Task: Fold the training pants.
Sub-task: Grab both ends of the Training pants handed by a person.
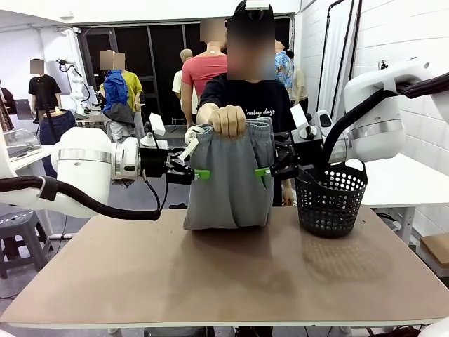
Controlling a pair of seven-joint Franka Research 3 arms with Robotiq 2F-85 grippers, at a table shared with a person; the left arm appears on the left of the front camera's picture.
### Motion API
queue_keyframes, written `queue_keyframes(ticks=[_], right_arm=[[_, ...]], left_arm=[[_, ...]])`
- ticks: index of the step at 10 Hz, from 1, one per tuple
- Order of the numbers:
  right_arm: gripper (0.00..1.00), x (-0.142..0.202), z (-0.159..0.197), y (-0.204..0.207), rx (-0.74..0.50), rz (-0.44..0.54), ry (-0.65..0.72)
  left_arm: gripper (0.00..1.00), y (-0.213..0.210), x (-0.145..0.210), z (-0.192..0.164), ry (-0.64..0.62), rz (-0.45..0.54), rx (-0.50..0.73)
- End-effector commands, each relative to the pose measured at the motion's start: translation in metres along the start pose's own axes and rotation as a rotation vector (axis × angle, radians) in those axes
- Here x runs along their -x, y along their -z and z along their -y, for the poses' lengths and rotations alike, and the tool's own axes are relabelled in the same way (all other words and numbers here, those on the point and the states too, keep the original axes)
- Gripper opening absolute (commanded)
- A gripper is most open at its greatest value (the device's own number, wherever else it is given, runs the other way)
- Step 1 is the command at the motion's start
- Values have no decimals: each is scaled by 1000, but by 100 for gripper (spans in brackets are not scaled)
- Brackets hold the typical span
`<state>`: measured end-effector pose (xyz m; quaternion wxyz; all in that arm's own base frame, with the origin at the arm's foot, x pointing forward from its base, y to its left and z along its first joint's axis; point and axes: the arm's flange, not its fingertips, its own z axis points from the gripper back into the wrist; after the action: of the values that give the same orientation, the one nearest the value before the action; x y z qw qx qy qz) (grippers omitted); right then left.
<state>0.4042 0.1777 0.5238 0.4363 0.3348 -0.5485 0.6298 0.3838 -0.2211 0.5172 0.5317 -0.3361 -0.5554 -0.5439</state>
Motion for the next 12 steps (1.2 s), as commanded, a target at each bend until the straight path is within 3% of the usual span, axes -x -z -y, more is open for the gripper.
queue_keyframes(ticks=[1,8,9,10,12], right_arm=[[100,1,10,5,14,41,13],[100,5,16,15,30,118,187],[100,5,17,17,29,113,202],[90,9,19,18,27,112,226],[53,10,19,18,20,129,240]], left_arm=[[100,12,-5,-4,15,46,13],[100,18,-5,-12,15,94,-5],[96,19,-4,-14,18,101,-1],[76,19,-3,-16,19,120,-6],[36,21,-1,-19,6,137,-8]])
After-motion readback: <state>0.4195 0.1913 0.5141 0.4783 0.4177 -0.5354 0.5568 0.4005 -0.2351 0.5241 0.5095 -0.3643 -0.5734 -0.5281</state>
